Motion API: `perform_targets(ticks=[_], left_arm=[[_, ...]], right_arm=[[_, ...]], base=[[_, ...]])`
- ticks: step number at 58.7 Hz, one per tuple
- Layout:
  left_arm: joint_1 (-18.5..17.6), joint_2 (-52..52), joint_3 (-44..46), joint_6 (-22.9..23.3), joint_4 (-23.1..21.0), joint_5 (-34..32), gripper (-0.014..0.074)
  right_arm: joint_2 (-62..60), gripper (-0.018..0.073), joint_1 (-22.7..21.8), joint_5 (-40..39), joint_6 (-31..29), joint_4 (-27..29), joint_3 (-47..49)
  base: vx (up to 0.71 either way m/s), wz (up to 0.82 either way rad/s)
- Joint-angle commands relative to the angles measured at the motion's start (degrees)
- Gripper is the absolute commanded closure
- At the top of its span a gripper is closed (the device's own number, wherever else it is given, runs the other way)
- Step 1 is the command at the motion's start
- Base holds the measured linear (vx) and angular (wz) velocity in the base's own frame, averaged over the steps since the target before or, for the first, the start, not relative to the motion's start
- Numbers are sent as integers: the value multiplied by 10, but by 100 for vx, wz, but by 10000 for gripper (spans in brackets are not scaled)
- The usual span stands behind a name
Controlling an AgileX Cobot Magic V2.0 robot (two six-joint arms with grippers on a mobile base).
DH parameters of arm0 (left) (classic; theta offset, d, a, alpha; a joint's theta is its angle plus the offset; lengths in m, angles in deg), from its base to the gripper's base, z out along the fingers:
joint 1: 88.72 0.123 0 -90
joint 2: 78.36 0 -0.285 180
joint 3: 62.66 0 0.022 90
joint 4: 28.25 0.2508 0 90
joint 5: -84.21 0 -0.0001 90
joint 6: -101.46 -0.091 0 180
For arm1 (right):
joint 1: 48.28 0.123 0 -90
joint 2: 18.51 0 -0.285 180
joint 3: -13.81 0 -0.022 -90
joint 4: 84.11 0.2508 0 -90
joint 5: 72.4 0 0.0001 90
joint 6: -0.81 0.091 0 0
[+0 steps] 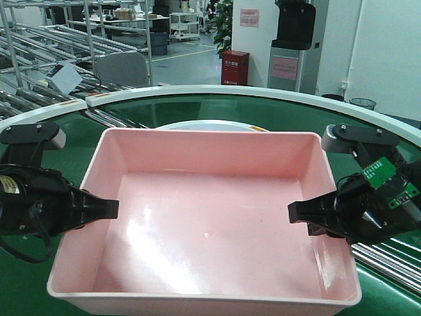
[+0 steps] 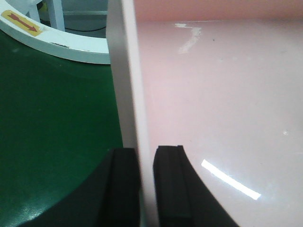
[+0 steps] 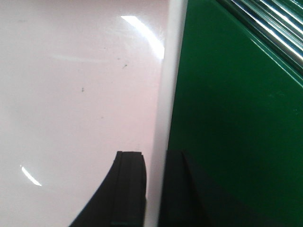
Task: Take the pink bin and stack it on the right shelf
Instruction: 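Hold the pink bin with both grippers while the base drives to the table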
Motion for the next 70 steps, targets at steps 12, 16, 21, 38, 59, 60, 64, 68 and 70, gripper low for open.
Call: perform_targets(ticks=[12,16,21,38,59,60,64,68,70], left_arm=[[-2,-21,18,-8,-6,-46,598],[-2,-21,18,-8,-6,-46,598],[-2,-21,18,-8,-6,-46,598],[-2,-21,18,-8,-6,-46,598],[-2,-21,18,-8,-6,-46,598],[-2,-21,18,-8,-6,-46,598],[-2,-21,18,-8,-6,-46,598],[-2,-21,18,-8,-6,-46,598],[-2,-21,18,-8,-6,-46,598]], right_arm=[[-22,568,-3,-36,-11,-3,19],[-22,568,-3,-36,-11,-3,19],[-22,568,-3,-36,-11,-3,19],[-22,568,-3,-36,-11,-3,19],[-22,568,-3,-36,-11,-3,19],[-22,568,-3,-36,-11,-3,19],[-22,568,-3,-36,-11,-3,19],[-22,568,-3,-36,-11,-3,19],[-22,568,-3,-36,-11,-3,19]], base=[[-4,-5],[-9,-12],[-12,-17],[-16,-37],[-20,-61],[-20,-65],[-20,-66],[-19,-67],[-19,-67]])
